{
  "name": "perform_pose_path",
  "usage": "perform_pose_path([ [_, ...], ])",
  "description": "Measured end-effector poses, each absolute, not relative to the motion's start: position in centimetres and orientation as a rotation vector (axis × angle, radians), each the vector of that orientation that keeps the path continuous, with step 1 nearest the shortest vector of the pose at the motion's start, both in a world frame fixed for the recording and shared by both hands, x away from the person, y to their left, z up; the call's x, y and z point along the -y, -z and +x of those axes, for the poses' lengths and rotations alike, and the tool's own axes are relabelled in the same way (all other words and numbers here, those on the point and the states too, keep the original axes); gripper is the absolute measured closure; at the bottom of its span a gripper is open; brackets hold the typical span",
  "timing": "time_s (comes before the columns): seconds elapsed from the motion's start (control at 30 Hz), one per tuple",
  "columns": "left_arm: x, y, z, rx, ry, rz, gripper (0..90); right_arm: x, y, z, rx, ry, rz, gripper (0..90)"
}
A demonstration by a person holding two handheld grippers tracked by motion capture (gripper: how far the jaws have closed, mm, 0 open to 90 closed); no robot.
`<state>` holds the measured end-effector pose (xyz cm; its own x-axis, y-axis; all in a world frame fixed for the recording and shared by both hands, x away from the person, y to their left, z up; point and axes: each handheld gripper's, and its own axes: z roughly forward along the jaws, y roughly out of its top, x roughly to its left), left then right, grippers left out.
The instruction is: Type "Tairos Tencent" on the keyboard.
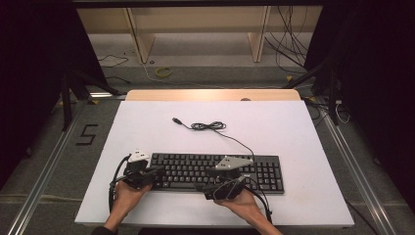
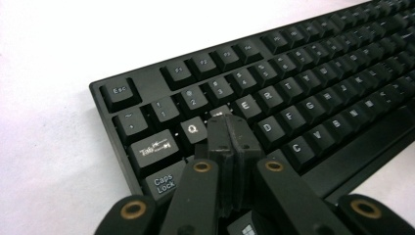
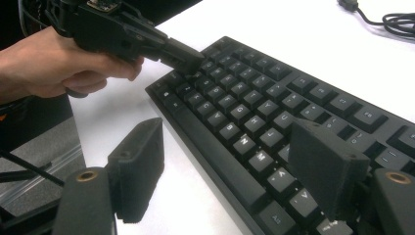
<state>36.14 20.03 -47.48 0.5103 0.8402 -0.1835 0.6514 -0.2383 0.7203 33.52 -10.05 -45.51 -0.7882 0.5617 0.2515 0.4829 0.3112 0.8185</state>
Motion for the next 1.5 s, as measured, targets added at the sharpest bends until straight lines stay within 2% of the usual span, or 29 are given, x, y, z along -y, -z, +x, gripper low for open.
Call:
perform_pose_path([
  [0.57,-19.9,47.9,36.3,-1.223,-0.312,2.014,89.0,11.0,45.5,33.3,-2.463,-1.498,1.003,30.3],
  [0.8,-20.1,47.2,36.0,-1.212,-0.31,1.975,86.6,11.2,45.4,33.4,-2.451,-1.503,1.009,30.3],
  [1.17,-20.4,46.5,35.5,-1.186,-0.277,1.928,73.0,11.2,45.4,33.9,-2.435,-1.492,1.021,30.5],
  [1.4,-20.4,46.3,35.1,-1.165,-0.253,1.91,59.5,11.1,45.4,34.4,-2.429,-1.479,1.031,31.6],
  [1.5,-20.4,46.3,35.0,-1.156,-0.244,1.9,54.5,11.1,45.4,34.7,-2.428,-1.472,1.035,35.0],
])
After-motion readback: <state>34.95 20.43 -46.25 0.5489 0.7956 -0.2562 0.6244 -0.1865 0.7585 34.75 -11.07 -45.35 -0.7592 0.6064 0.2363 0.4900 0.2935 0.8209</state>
